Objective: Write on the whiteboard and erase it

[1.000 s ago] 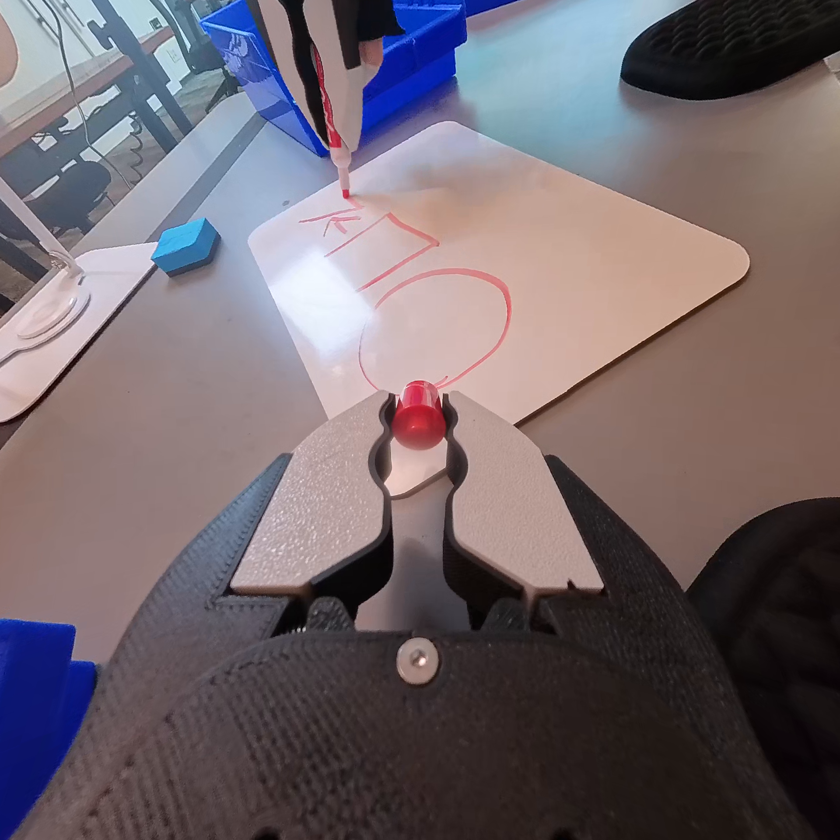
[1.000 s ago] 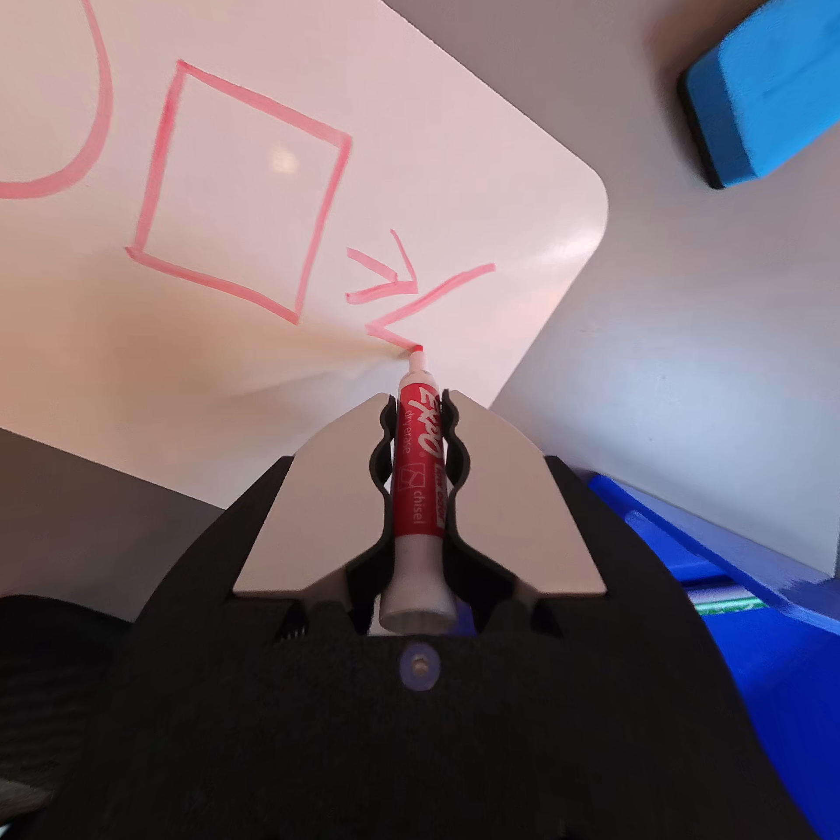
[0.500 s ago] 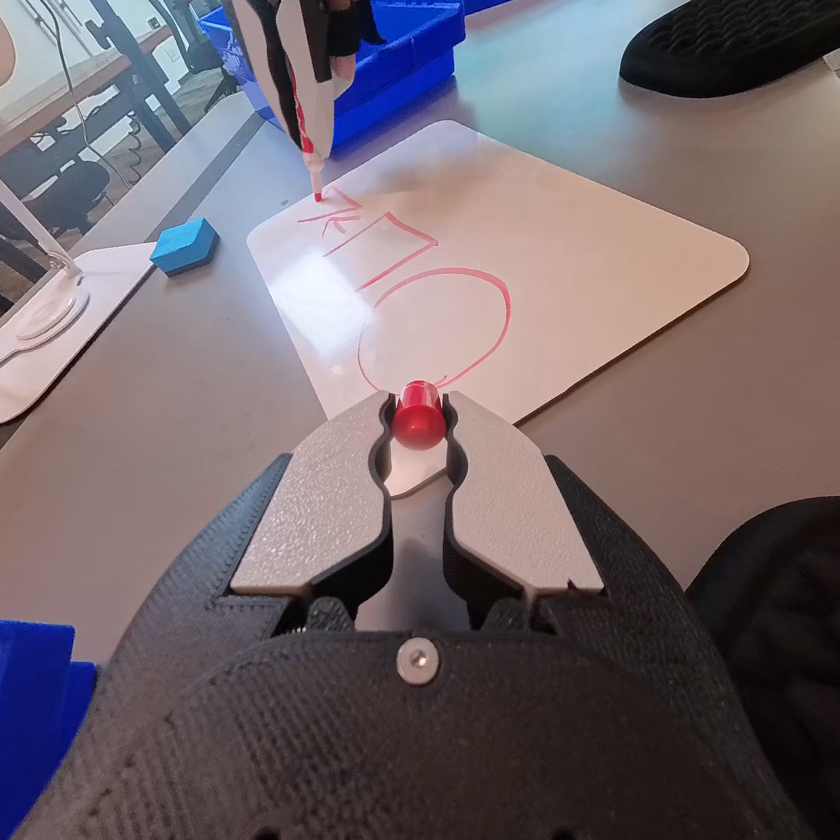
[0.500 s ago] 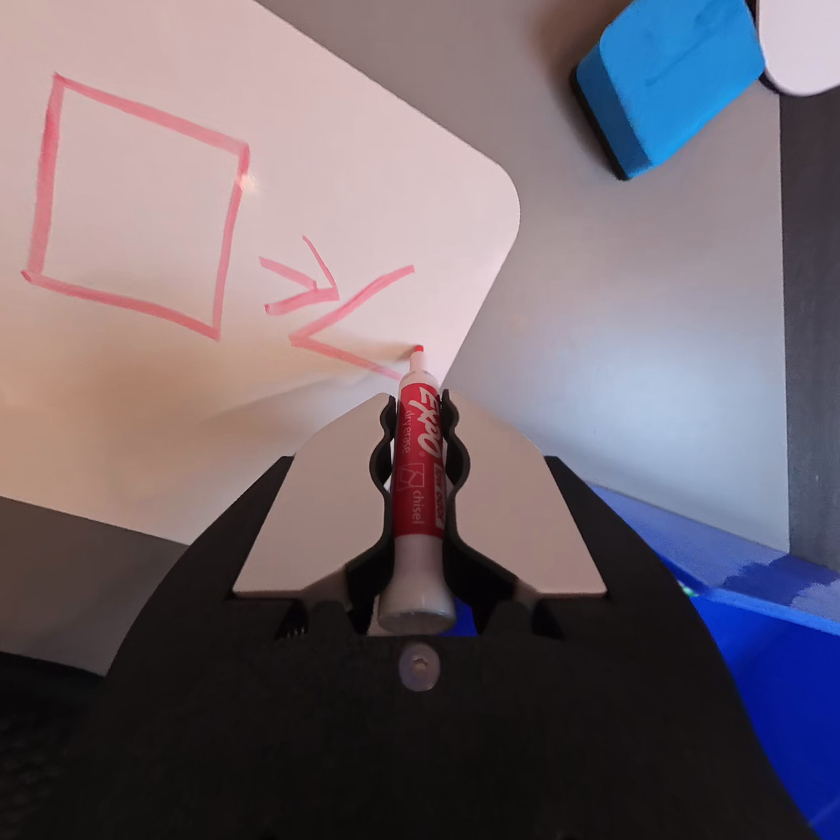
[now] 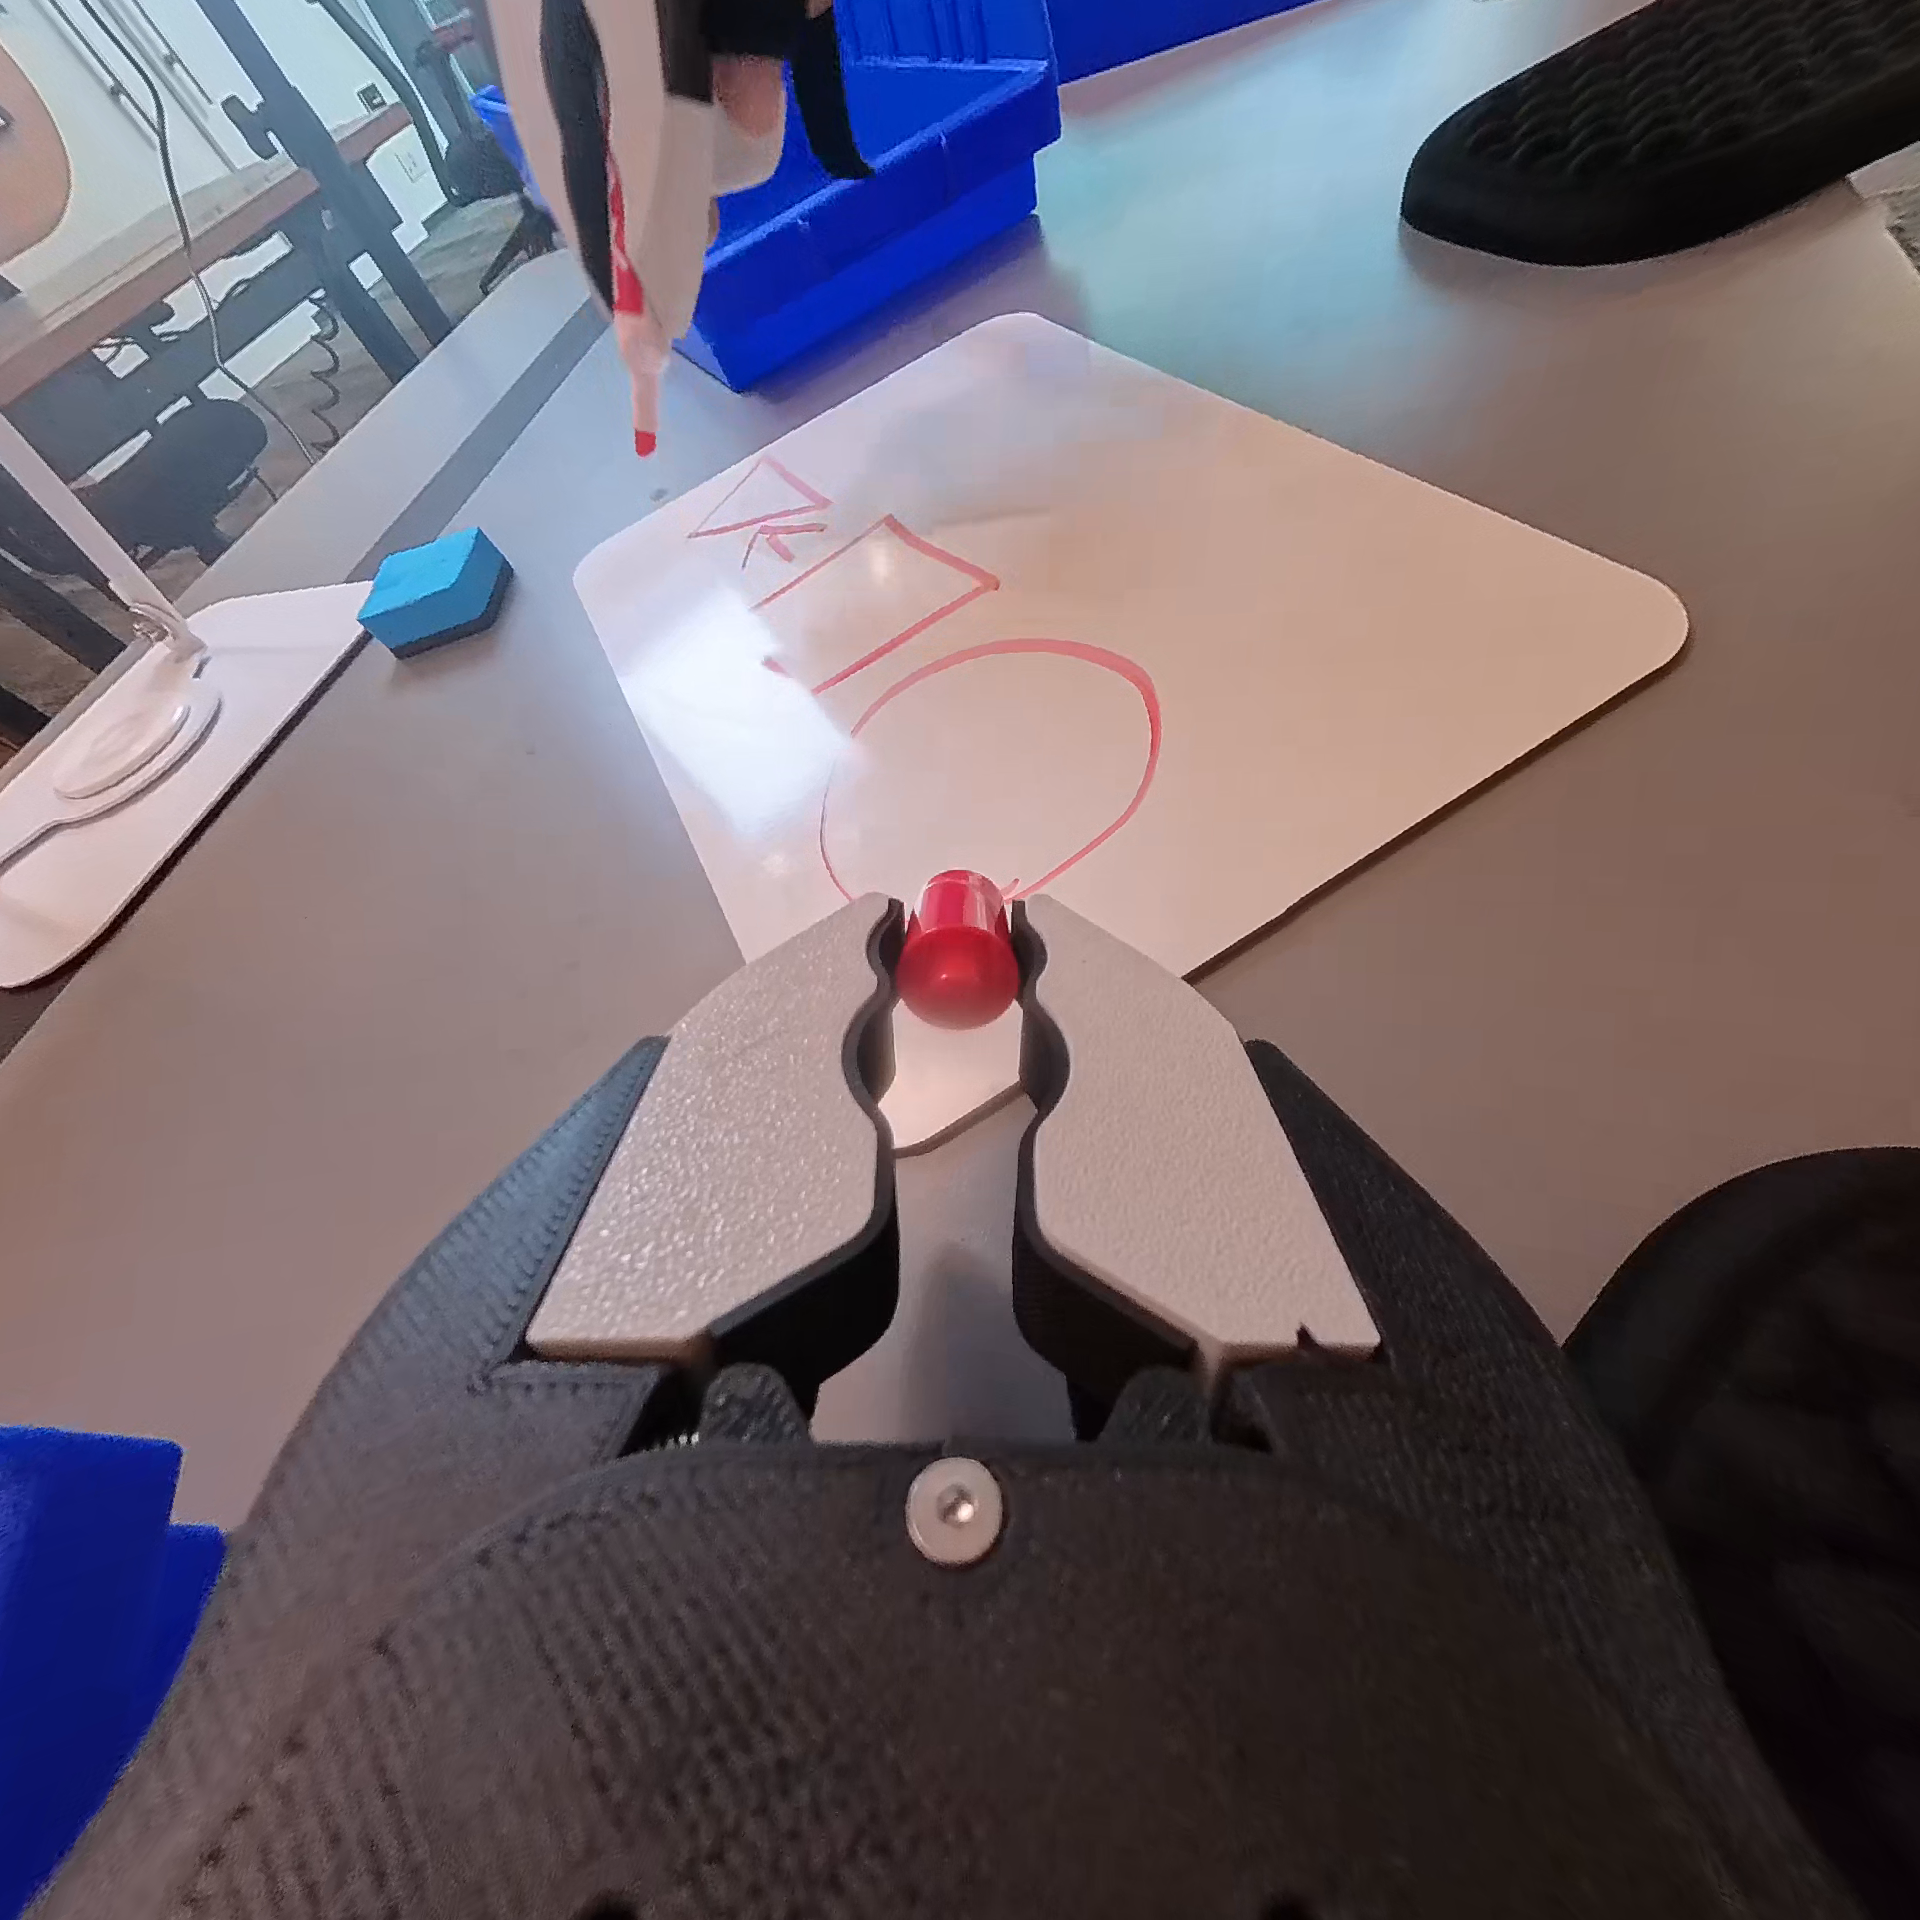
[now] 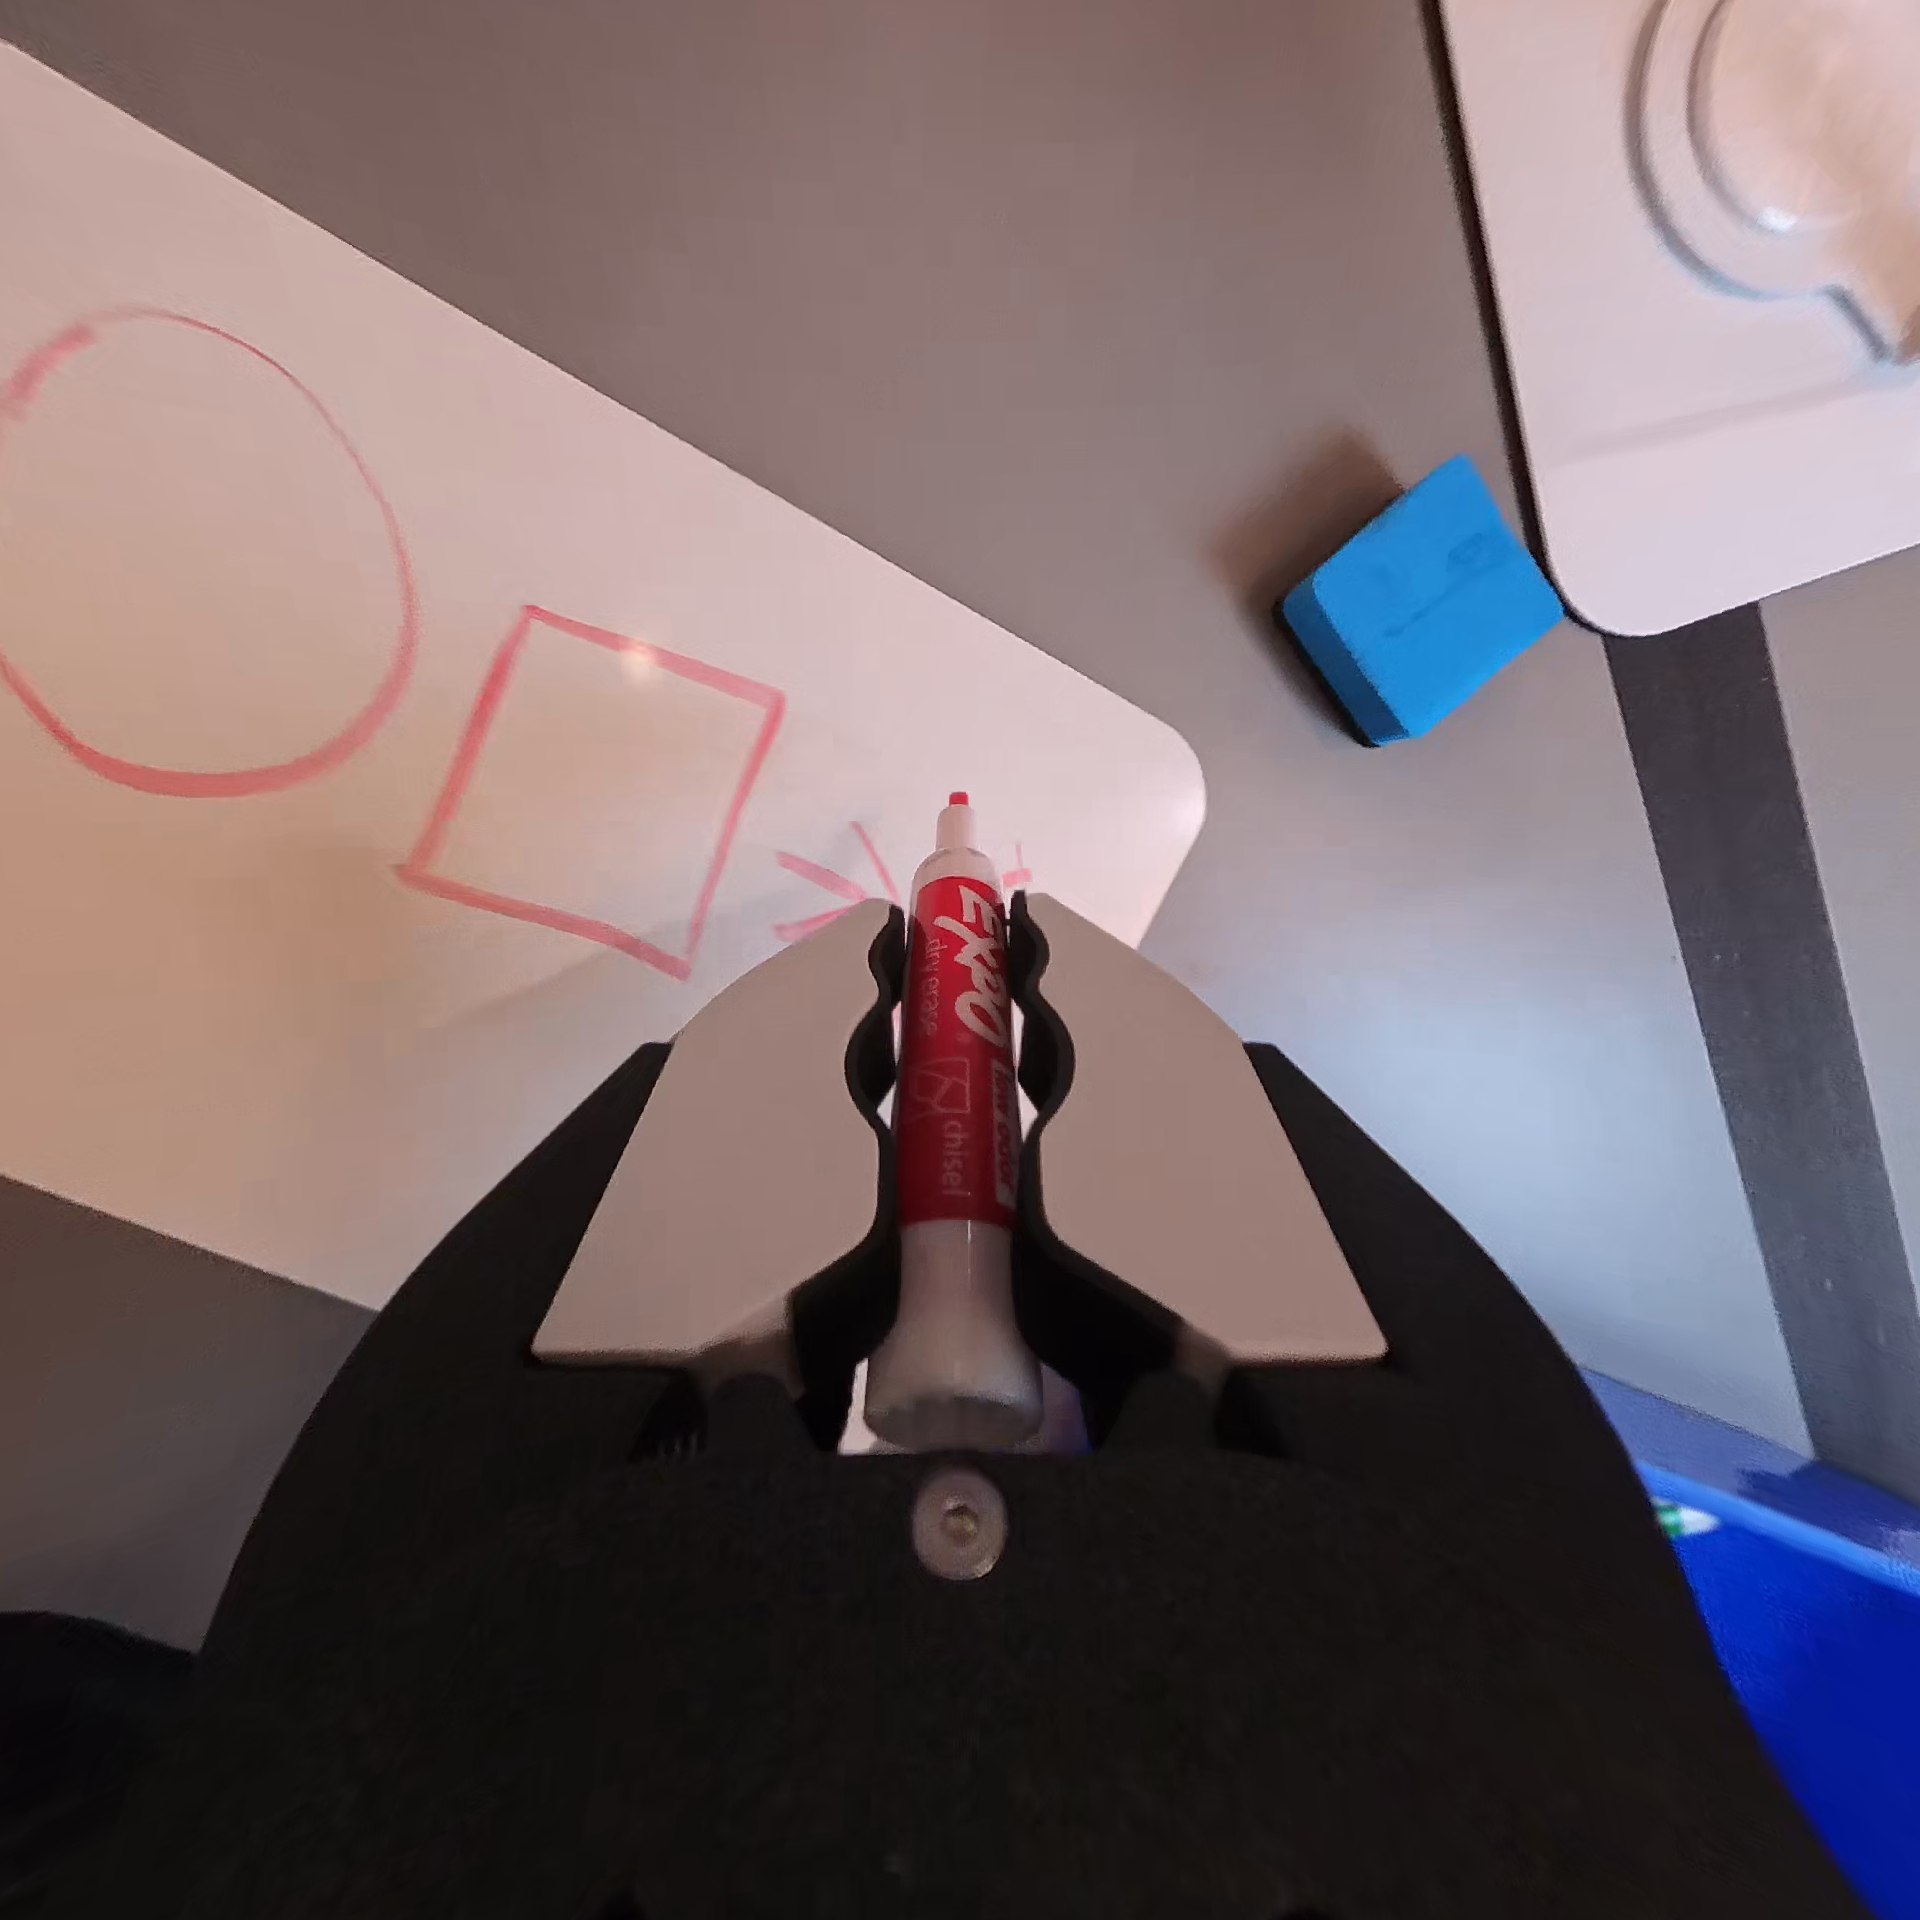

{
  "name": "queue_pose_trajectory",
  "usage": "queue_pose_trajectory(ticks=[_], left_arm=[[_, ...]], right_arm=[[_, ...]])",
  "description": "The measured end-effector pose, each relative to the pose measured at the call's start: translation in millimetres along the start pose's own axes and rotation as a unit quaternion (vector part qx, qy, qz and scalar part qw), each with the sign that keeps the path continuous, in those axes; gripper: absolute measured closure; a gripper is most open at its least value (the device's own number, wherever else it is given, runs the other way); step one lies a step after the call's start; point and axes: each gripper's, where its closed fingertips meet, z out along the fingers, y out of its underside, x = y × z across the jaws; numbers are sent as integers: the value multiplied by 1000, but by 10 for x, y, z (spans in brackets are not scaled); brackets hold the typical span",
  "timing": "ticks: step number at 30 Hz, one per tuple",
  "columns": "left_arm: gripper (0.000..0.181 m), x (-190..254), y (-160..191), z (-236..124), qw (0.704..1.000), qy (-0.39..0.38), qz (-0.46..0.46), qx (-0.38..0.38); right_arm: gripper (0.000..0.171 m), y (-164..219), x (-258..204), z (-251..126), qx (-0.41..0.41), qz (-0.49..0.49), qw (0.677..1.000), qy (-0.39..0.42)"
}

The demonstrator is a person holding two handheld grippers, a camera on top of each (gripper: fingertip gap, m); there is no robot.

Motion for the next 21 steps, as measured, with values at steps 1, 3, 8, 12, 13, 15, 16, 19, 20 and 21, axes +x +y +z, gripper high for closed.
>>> queue_pose_trajectory(ticks=[1, 3, 8, 12, 13, 15, 16, 19, 20, 21], left_arm=[[162, 2, 1, 1, 1000, 1, -1, 0], [162, 2, 7, 6, 1000, 1, -3, 0], [162, 11, -7, 7, 1000, -2, 0, 2], [162, 66, -93, -3, 1000, 2, 6, 19], [162, 88, -131, -8, 1000, 5, 6, 28], [162, 131, -223, -23, 999, 9, 8, 52], [162, 150, -272, -32, 998, 9, 8, 65], [162, 220, -431, -70, 994, 10, 11, 106], [162, 247, -484, -87, 993, 9, 17, 119], [162, 272, -536, -108, 991, 8, 25, 133]], right_arm=[[152, -17, -80, -59, 17, 0, 1000, -3], [152, -2, -245, -147, 39, -4, 999, -5], [152, 90, -677, -267, 76, -8, 997, -22], [152, -18, -1104, -365, 146, -14, 988, -47], [152, -96, -1229, -396, 177, -16, 983, -57], [152, -308, -1496, -465, 254, -17, 963, -83], [152, -418, -1625, -490, 292, -18, 952, -95], [153, -688, -1950, -517, 376, -21, 918, -127], [152, -753, -2031, -510, 392, -18, 909, -140], [152, -806, -2097, -494, 405, -13, 901, -155]])
